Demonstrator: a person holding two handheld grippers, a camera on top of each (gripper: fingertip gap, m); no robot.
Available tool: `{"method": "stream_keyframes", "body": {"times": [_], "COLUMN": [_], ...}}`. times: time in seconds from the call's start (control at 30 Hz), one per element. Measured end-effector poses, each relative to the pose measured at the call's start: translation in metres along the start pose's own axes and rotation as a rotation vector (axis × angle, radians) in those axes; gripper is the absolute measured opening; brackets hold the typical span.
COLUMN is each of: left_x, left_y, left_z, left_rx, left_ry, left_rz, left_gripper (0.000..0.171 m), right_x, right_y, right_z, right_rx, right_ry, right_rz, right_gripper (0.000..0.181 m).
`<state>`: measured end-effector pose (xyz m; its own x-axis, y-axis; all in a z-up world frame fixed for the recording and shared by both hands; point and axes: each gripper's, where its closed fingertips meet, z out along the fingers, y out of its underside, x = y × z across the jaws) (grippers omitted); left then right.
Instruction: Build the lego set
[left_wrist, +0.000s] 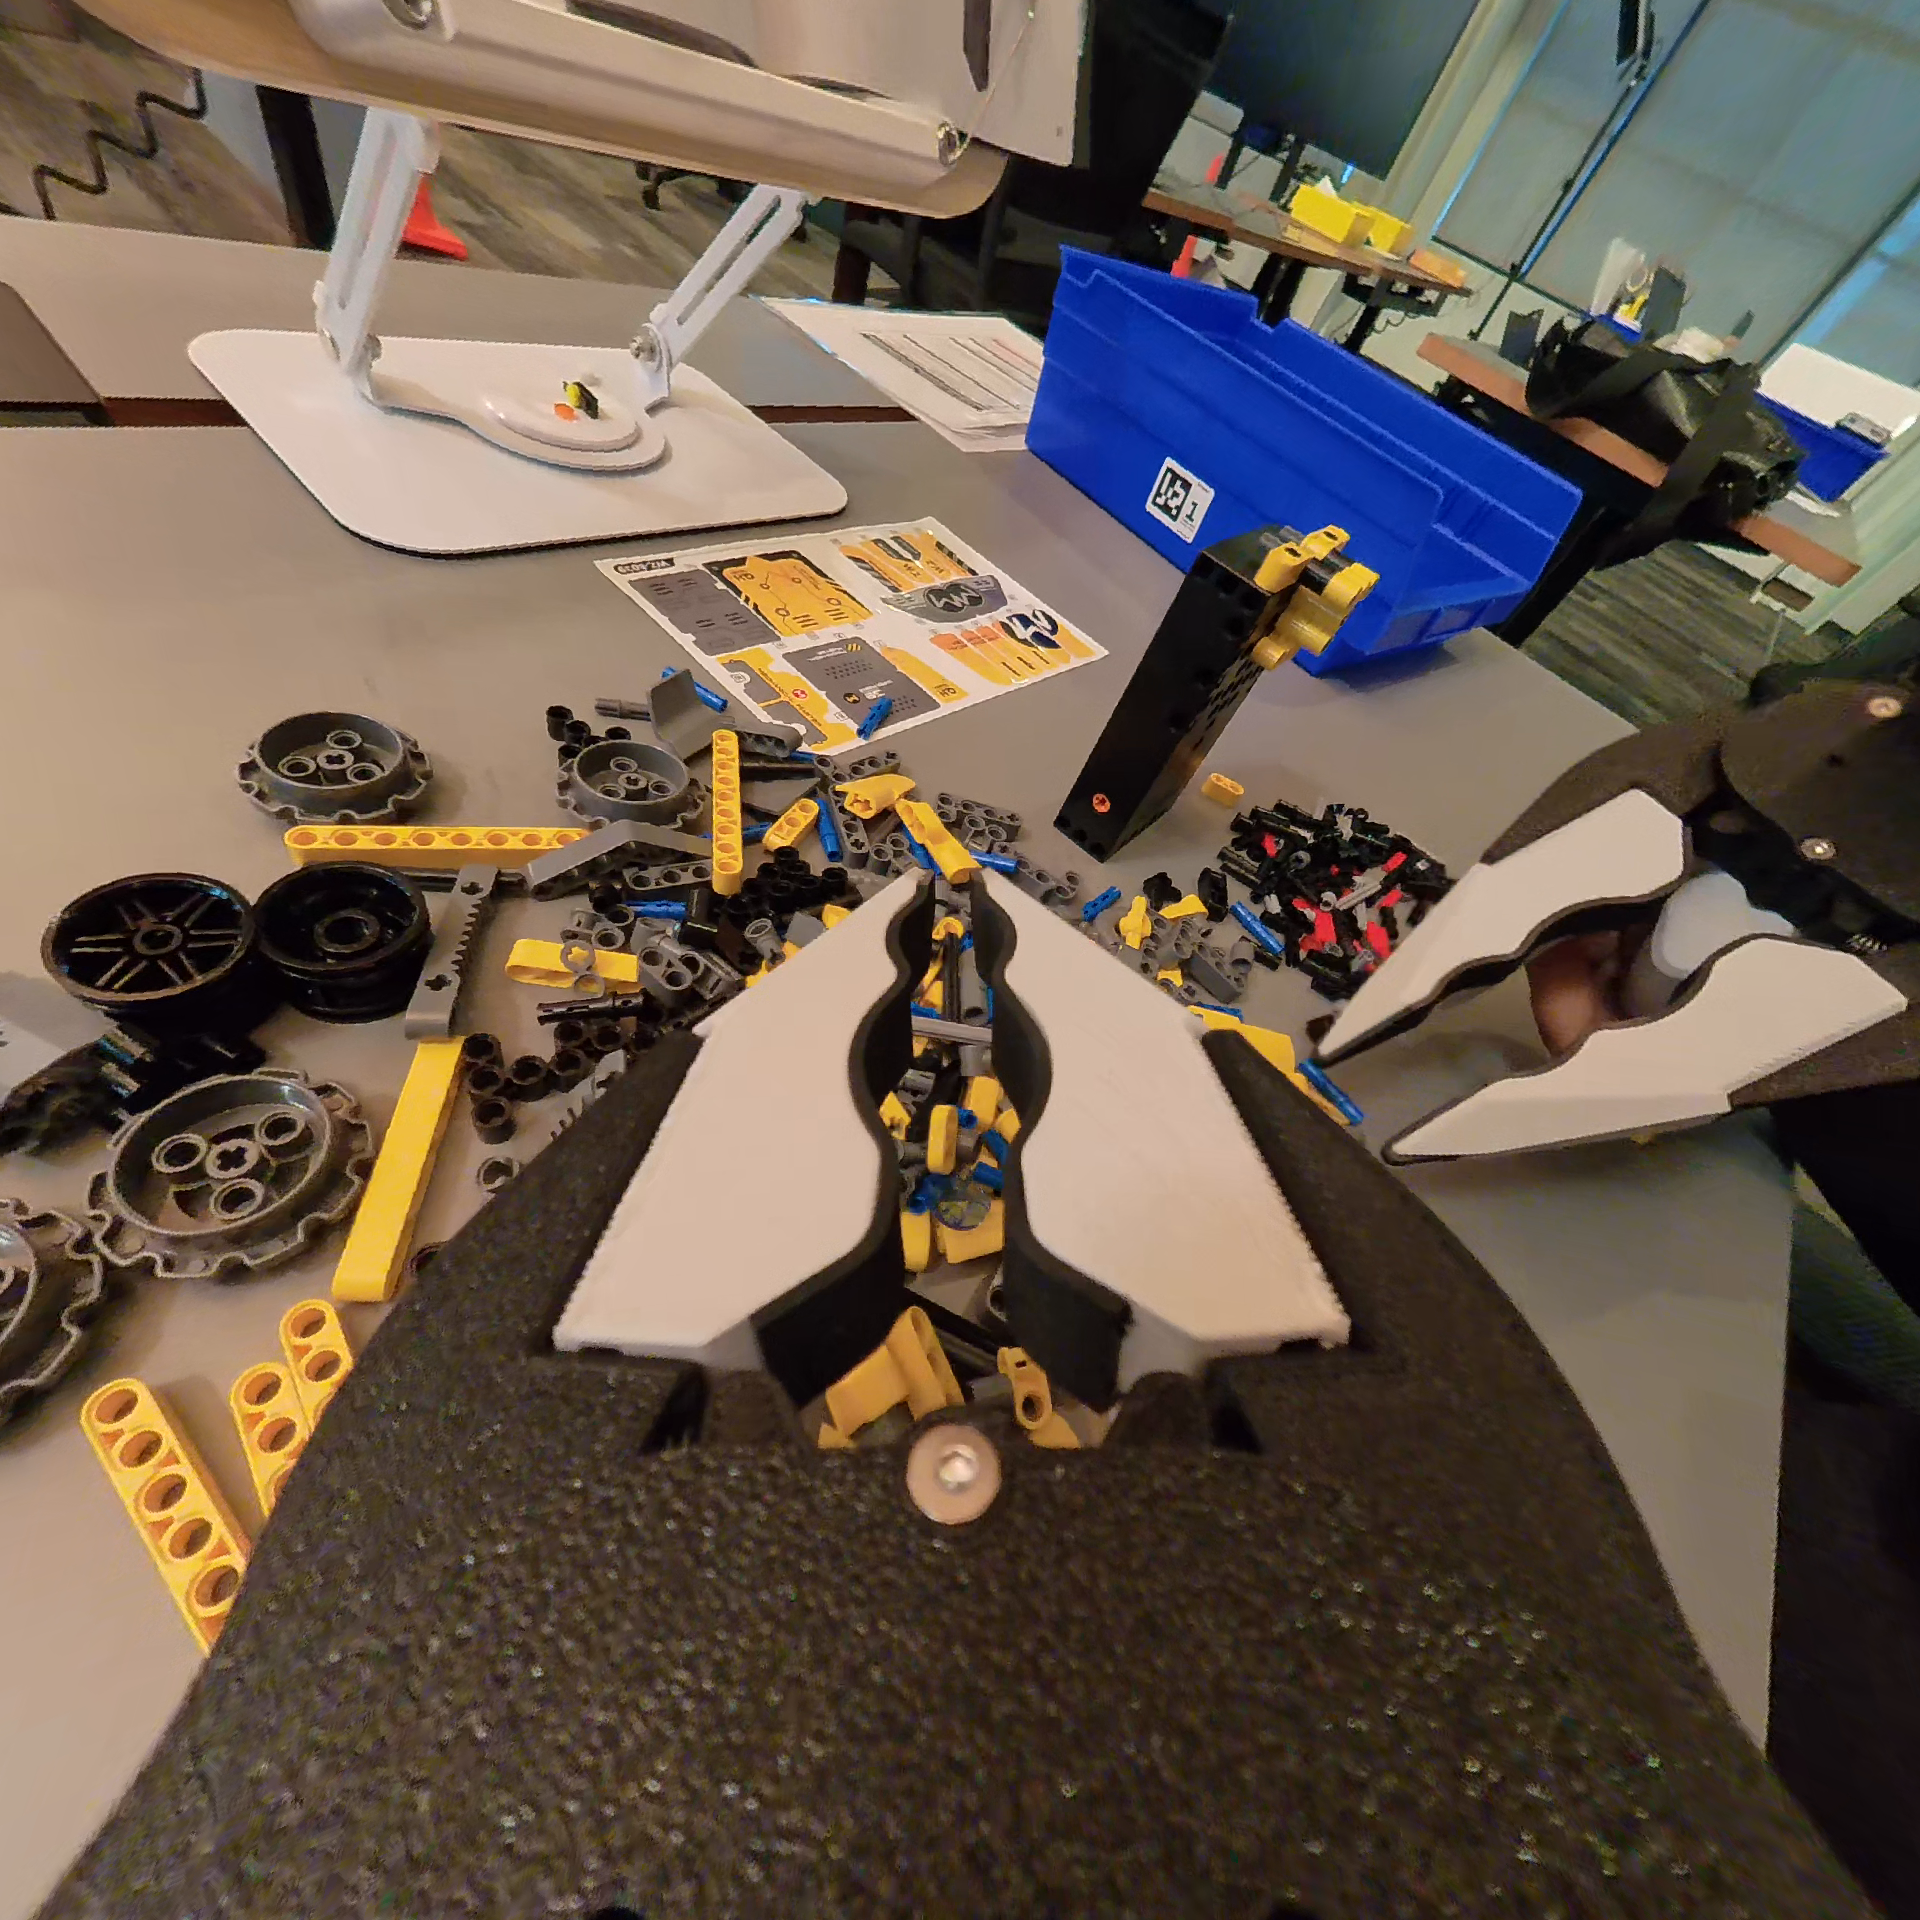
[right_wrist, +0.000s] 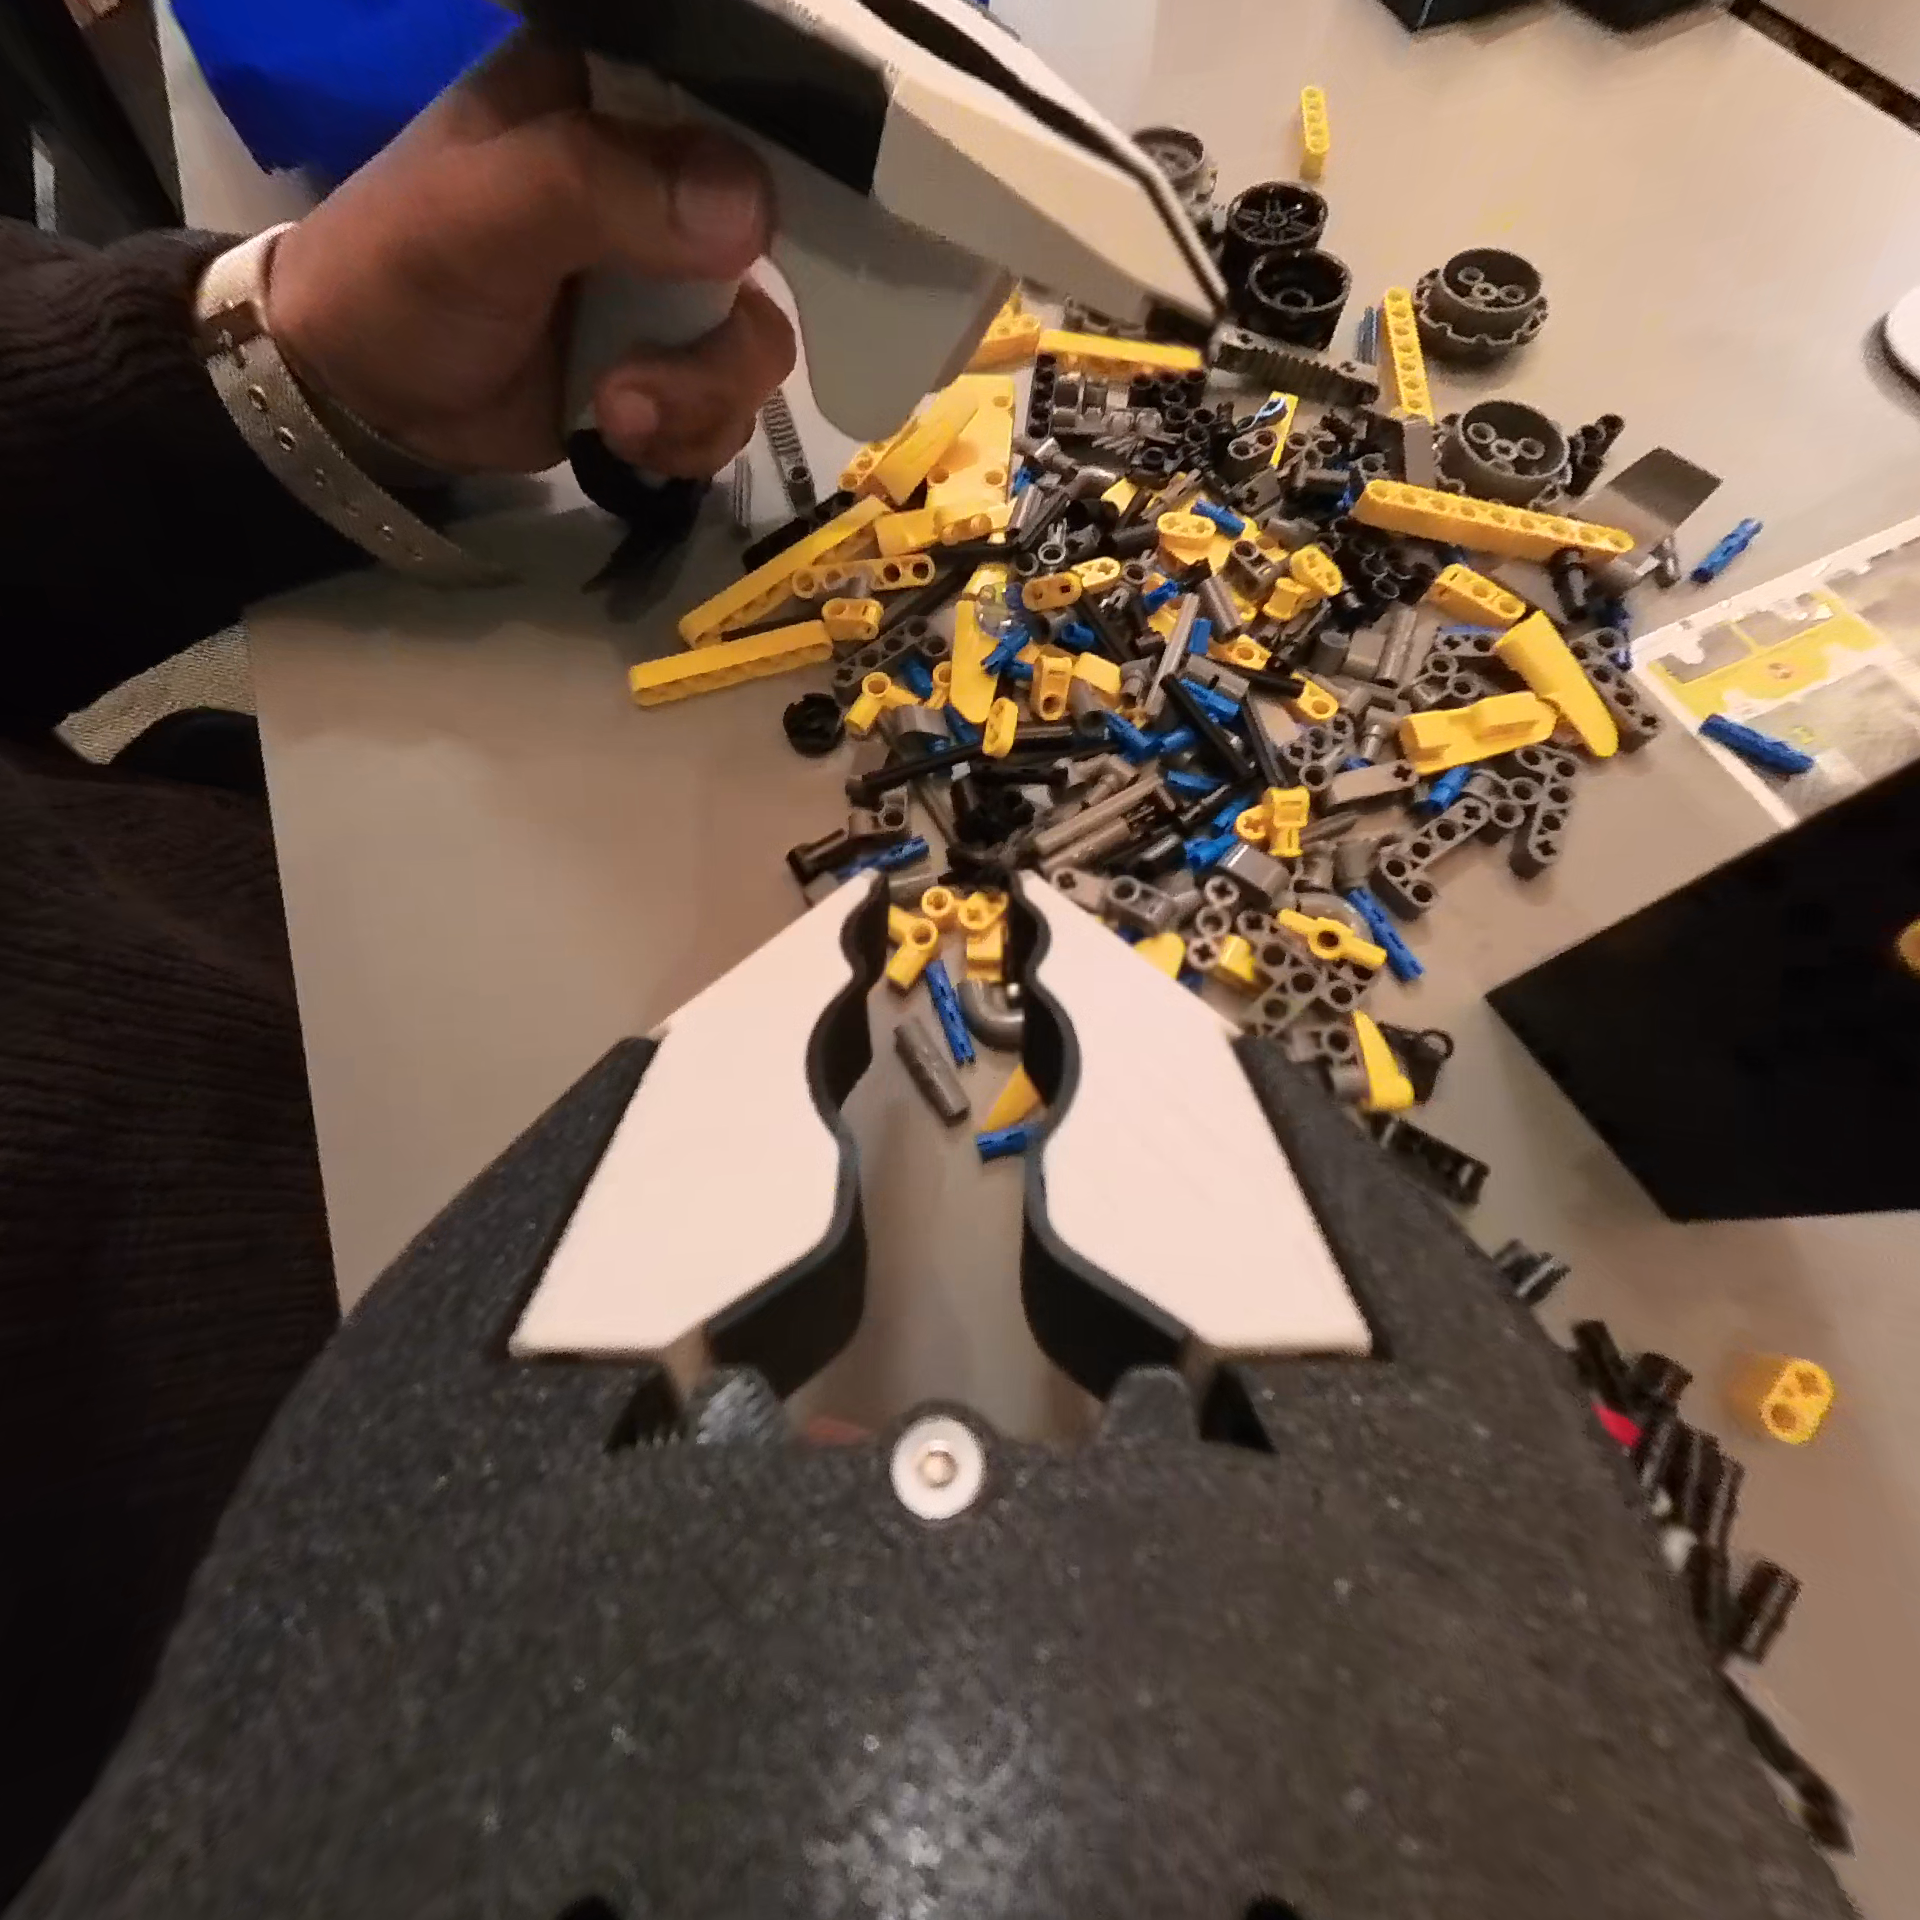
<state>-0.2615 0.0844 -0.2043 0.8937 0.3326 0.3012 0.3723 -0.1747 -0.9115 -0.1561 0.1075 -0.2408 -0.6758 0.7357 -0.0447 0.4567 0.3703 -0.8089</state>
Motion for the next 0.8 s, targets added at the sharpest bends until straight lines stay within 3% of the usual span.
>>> {"method": "stream_keyframes", "body": {"times": [0.2, 0.37, 0.47, 0.53, 0.8], "left_x": [-0.001, -0.002, -0.002, -0.003, -0.004], "left_y": [0.000, 0.001, 0.002, 0.002, 0.002], "left_z": [0.000, 0.001, 0.001, 0.001, 0.001], "left_rx": [-0.002, -0.006, -0.007, -0.008, -0.007], "left_ry": [-0.004, -0.009, -0.014, -0.018, -0.024], "left_rz": [-0.003, 0.002, 0.005, 0.007, 0.009], "left_gripper": [0.006, 0.006, 0.006, 0.006, 0.005], "right_x": [-0.017, -0.015, -0.019, -0.020, -0.059], "right_y": [0.027, 0.055, 0.054, 0.053, 0.050], "right_z": [-0.008, -0.010, -0.009, -0.007, 0.000], "right_rx": [-0.081, -0.197, -0.183, -0.176, -0.161], "right_ry": [-0.011, 0.085, 0.073, 0.070, -0.091], "right_rz": [0.040, 0.007, 0.020, 0.009, -0.096], "right_gripper": [0.021, 0.021, 0.020, 0.008, 0.008]}}
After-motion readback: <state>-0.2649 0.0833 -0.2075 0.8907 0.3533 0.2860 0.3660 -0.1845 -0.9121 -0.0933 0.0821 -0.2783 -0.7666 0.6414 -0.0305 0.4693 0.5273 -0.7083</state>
